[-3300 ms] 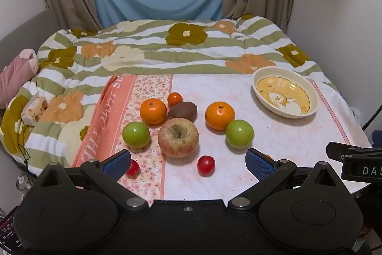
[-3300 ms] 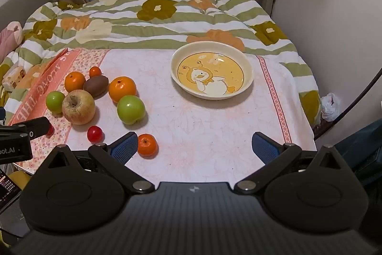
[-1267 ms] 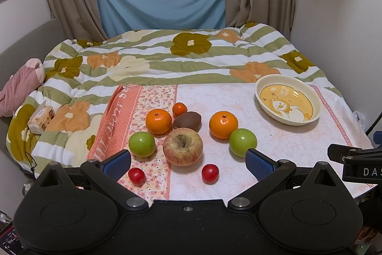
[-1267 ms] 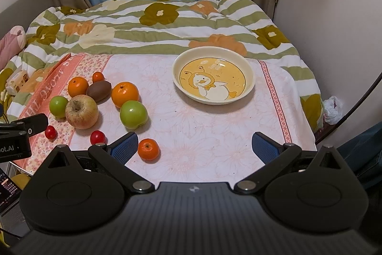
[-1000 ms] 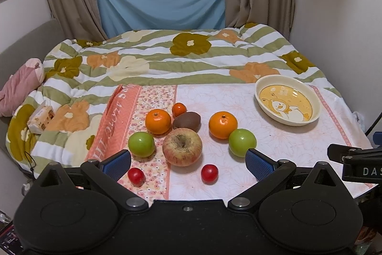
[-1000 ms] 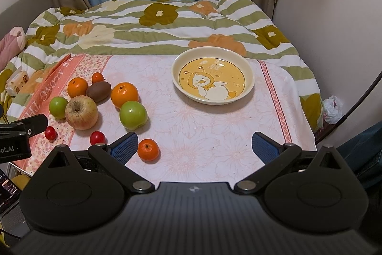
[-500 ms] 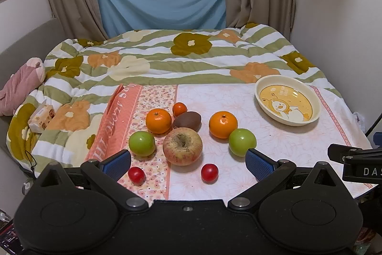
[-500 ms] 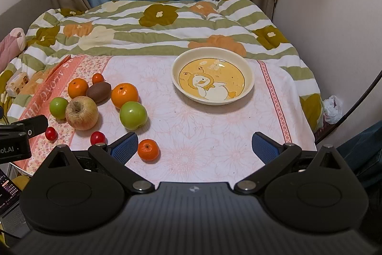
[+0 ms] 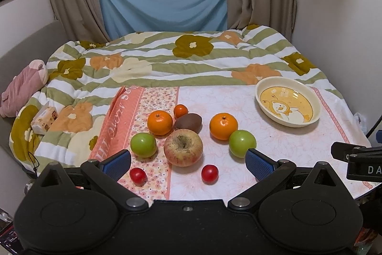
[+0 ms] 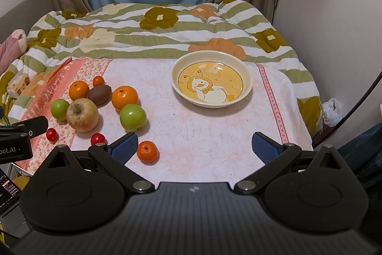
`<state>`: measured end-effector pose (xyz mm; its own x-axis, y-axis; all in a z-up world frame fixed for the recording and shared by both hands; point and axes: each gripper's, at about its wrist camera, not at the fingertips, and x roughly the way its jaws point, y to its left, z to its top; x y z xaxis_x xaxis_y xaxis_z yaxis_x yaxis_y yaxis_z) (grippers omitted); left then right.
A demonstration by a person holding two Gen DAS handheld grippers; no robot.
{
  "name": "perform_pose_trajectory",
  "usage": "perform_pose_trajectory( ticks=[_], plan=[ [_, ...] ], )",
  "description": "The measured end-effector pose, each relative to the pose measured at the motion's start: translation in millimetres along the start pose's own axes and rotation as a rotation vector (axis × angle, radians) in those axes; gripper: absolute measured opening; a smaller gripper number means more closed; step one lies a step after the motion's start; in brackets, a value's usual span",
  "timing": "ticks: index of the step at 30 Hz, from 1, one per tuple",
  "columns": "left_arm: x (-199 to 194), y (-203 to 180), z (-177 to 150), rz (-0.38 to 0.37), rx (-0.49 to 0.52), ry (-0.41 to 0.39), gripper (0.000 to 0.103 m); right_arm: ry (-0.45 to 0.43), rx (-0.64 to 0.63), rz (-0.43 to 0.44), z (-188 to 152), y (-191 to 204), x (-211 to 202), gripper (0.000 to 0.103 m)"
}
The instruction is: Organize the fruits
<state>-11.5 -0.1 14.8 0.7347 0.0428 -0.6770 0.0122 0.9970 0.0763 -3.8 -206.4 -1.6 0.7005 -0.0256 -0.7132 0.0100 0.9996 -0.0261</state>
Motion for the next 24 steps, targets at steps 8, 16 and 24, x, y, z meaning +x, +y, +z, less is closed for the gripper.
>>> perform_pose_trajectory(
  ticks=[8,16,24],
  plan=[
    [-3,-4,7,0.026,-0.017,-0.02,0.103,-0.025,-0.03,0.047,12,-14,3,0.103],
    [25,-3,1,0.026,-0.006,-0.033,0.103,-0.022,-0.094,0.136,10,-13,38,0.103],
    [78,11,-6,-0.011,0.037,0.002,0.103,-0.006,-0.081,0.204,6,16,87,0.103]
  ],
)
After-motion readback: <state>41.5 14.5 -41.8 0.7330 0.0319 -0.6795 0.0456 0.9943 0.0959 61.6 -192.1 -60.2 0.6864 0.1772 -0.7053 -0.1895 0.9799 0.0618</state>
